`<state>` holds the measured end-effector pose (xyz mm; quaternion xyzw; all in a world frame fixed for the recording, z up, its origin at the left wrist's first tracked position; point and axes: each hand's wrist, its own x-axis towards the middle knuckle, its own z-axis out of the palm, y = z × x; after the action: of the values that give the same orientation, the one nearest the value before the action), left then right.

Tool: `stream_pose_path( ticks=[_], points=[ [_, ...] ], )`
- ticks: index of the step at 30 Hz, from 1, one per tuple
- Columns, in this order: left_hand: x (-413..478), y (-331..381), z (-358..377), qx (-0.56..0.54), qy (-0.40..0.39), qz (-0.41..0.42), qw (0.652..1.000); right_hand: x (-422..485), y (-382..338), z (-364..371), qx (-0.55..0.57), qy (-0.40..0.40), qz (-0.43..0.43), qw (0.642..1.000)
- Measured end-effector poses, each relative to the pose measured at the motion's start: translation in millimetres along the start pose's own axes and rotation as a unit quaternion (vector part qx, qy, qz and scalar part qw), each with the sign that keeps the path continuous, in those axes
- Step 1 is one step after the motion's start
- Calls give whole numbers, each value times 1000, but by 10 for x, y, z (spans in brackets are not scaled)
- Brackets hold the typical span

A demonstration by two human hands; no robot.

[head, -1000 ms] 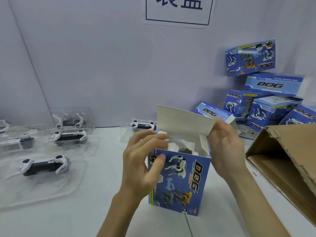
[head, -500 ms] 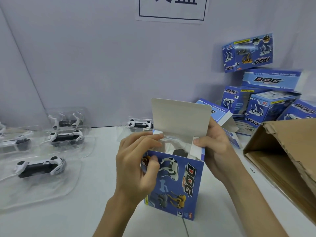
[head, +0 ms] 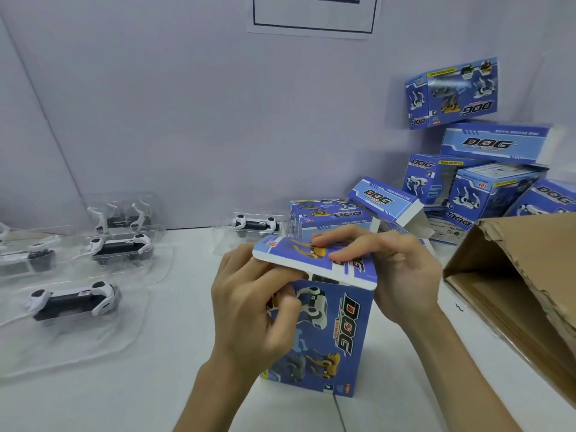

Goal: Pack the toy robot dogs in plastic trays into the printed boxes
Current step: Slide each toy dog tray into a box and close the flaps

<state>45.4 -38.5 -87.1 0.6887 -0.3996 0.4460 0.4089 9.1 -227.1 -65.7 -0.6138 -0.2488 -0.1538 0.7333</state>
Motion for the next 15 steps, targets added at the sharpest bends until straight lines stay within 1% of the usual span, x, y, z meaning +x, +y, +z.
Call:
stream_pose_path(
  ticks=[1,3,6,7,8,11,15],
  points=[
    [-12,-2,11,-6,5,-2,1000,4,-12,8,-18,17,8,1000],
    [-42,-14,28,-10,17,-3,1000,21,-60,25,-107,32,5,994],
    [-69,-30,55,-3,36,9,999,35,-187,92,-275,-8,-33,961],
    [-73,-29,67,1,44,14,999,39,-222,126,-312,-21,-41,949],
    [-78,-30,79,5,55,19,998,38,-239,146,-330,-35,-45,942],
    [-102,-26,122,26,96,29,995,42,-303,191,-315,-59,-14,947],
    [-157,27,180,64,141,25,988,50,-384,160,-324,-80,14,943]
  ],
)
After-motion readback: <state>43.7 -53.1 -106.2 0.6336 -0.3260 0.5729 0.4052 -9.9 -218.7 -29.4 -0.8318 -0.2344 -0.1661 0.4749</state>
